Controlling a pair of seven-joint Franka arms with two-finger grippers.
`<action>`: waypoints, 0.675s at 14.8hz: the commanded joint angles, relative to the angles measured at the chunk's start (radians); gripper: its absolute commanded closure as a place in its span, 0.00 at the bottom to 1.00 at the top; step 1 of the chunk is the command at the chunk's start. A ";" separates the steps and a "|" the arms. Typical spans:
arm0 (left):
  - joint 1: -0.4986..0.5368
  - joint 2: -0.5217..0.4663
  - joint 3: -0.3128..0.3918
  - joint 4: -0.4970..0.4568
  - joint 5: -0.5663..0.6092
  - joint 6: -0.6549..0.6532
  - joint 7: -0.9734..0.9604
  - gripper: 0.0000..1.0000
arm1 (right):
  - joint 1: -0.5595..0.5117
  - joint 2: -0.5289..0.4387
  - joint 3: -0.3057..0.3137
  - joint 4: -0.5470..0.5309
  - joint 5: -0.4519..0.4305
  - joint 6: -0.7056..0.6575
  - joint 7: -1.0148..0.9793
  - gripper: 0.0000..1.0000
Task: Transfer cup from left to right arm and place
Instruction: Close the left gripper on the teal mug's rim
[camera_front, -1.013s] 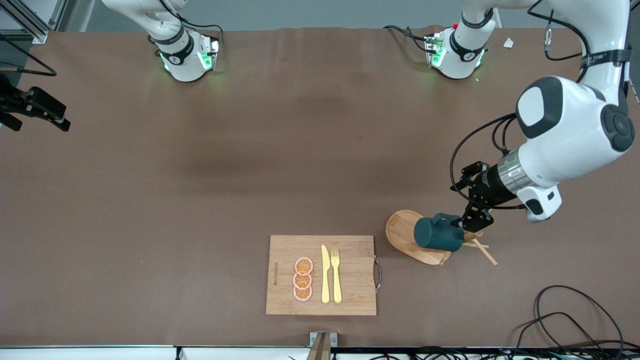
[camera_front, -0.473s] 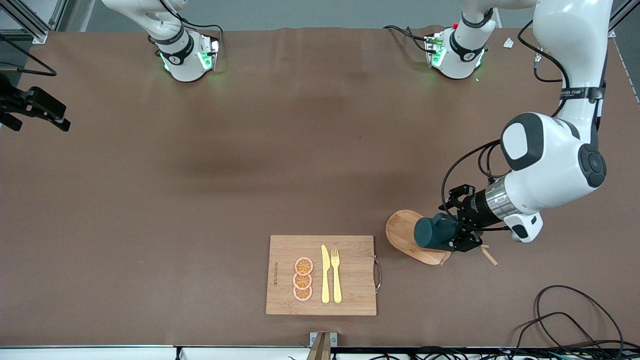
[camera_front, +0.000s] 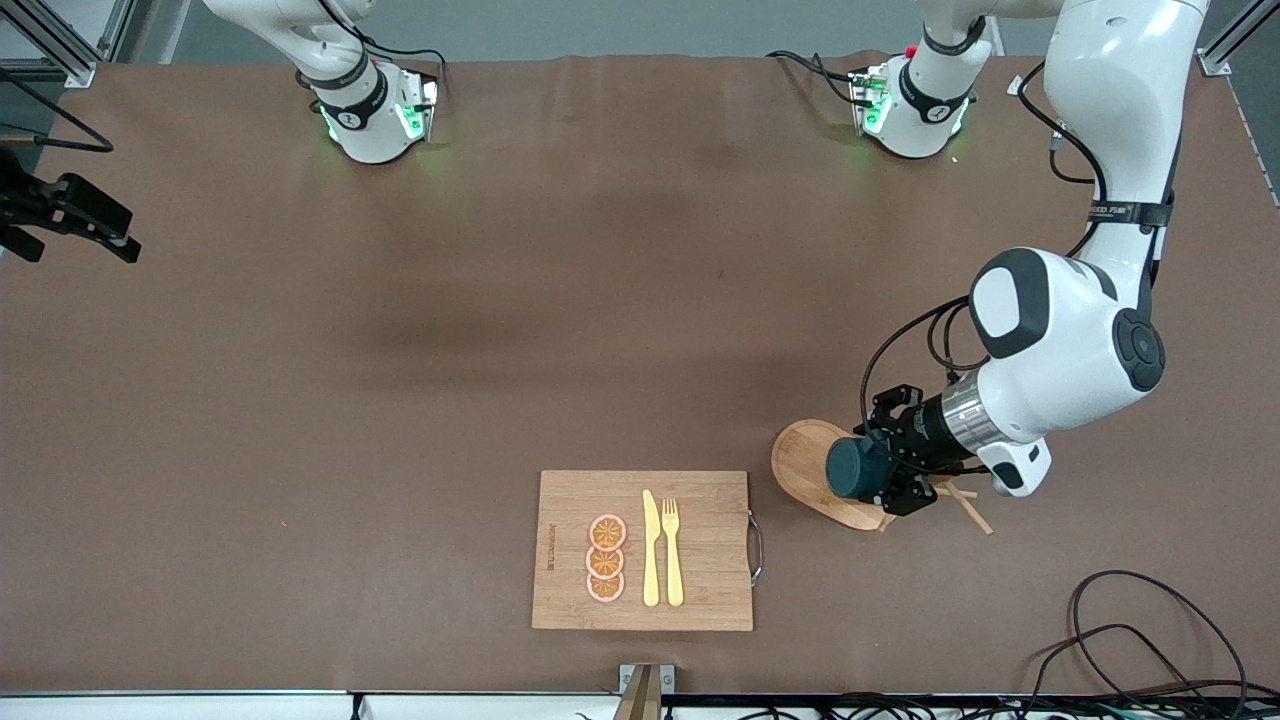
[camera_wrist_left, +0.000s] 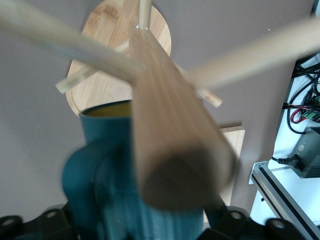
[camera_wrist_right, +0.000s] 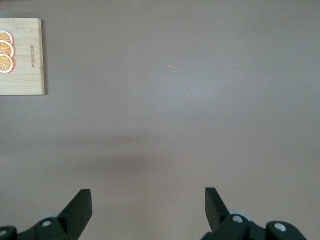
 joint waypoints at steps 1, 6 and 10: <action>0.000 0.017 -0.005 0.036 -0.013 0.002 -0.003 0.21 | 0.004 -0.019 -0.002 -0.007 0.006 -0.007 0.002 0.00; 0.000 0.016 -0.009 0.085 -0.014 -0.017 0.038 0.42 | 0.004 -0.019 -0.002 -0.007 0.006 -0.008 0.003 0.00; 0.011 -0.006 -0.061 0.090 -0.019 -0.027 0.002 0.42 | 0.004 -0.019 -0.002 -0.007 0.006 -0.008 0.002 0.00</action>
